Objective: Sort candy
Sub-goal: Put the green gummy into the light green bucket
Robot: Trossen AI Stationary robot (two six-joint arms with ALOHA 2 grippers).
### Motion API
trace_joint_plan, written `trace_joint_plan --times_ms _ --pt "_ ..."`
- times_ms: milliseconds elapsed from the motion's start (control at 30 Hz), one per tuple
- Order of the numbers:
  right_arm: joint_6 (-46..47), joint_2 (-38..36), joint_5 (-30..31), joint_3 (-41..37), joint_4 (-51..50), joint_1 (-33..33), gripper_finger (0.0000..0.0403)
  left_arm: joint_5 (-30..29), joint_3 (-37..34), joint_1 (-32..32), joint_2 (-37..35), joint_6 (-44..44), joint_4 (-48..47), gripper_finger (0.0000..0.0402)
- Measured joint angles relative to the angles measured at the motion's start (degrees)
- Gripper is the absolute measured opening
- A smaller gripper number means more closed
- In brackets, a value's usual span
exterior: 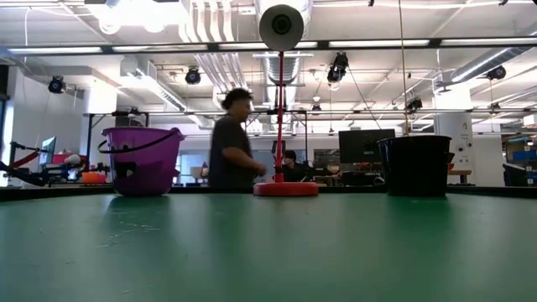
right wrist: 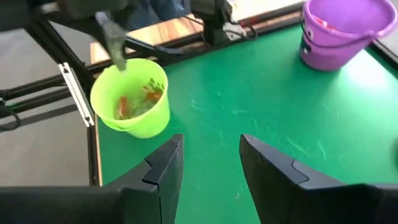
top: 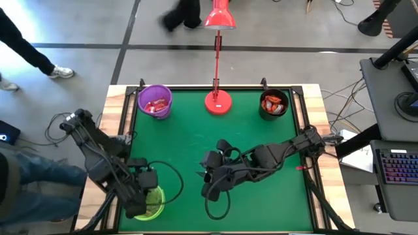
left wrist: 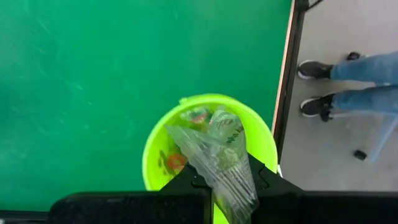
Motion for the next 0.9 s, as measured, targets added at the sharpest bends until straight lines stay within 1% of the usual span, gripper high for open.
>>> trace_joint_plan --times_ms 167,300,500,667,900 --pt "2.04 0.04 0.11 -0.26 -0.26 0.00 0.0148 0.73 -7.83 -3.95 0.00 -3.38 8.22 0.0001" --pt "2.08 0.06 0.13 -0.26 0.38 0.00 0.0151 2.41 -14.17 -5.72 0.00 -6.23 14.76 0.0001" --pt "4.13 0.10 0.13 -0.28 0.36 0.00 0.0150 3.30 -21.60 -7.89 0.00 -12.66 17.17 0.0001" --pt "5.88 0.11 0.15 -0.33 0.36 0.00 0.0144 3.54 -22.79 -8.13 0.00 -13.03 18.31 0.0008" --pt "6.43 0.15 0.63 -0.35 0.35 0.00 0.0146 3.47 -20.05 -8.14 0.00 -8.61 19.09 0.0050"
